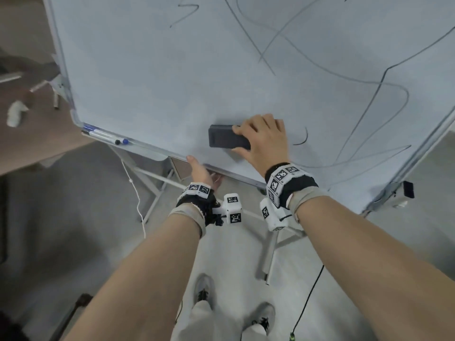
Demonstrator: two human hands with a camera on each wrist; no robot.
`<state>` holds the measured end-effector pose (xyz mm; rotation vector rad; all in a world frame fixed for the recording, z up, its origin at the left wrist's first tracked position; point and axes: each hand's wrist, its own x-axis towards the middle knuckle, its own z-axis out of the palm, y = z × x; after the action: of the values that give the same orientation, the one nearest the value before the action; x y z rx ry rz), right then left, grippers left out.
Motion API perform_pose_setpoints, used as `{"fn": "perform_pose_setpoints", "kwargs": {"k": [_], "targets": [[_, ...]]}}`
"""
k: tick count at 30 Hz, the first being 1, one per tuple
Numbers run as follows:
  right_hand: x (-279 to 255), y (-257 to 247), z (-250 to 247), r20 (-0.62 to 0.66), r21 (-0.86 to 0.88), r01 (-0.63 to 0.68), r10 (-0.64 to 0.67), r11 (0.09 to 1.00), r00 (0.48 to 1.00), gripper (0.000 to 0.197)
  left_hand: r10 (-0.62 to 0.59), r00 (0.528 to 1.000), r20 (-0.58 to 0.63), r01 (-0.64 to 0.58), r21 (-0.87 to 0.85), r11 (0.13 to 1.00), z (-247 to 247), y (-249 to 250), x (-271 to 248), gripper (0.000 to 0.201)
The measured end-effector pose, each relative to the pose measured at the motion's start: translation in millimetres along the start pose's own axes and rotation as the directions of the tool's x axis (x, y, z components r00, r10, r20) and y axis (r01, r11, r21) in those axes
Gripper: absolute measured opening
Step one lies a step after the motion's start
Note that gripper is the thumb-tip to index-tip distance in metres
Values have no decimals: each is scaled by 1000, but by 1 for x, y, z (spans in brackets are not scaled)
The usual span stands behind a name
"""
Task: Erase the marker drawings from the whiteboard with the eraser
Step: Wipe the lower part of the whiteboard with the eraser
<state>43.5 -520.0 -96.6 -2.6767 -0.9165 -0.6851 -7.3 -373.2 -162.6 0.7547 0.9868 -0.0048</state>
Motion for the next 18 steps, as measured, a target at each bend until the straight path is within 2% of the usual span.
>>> {"fn": "perform_pose_setpoints", "kwargs": {"k": [2, 4, 6, 8, 10, 12, 13, 15, 18], "targets": [[-19, -6, 8, 96, 1, 77, -76, 997, 992, 48, 16, 999, -33, -15, 28, 999, 2, -3, 2, 86], [-38, -4, 3, 146, -15, 80, -77, 997, 986, 49, 26, 998, -62, -24, 31, 999, 6, -7, -1, 88], [-48, 11, -17, 134, -69, 29, -19, 997, 991, 50, 30, 993, -116, -28, 26, 999, 5, -17, 16, 111], [-49, 37, -47, 31, -134, -120, 125, 984, 992, 48, 40, 977, -211, -27, 61, 998, 3, -38, 58, 138], [-46, 67, -79, -140, -123, -346, 329, 930, 934, 49, 9, 963, -271, 10, 68, 998, 9, -59, 81, 148], [-45, 89, -101, -239, -83, -466, 436, 881, 868, 50, -60, 976, -209, 70, 41, 997, 29, -56, 32, 142], [-47, 94, -105, -231, -83, -463, 435, 883, 870, 49, -87, 985, -152, 93, 36, 995, 38, -58, 6, 132], [-59, 93, -99, -126, -100, -387, 374, 917, 919, 49, -87, 995, -51, 88, 23, 996, 55, -67, -33, 103], [-97, 76, -66, 76, -101, -273, 281, 957, 957, 49, -34, 999, 19, 34, 9, 999, 63, -83, -36, 82]]}}
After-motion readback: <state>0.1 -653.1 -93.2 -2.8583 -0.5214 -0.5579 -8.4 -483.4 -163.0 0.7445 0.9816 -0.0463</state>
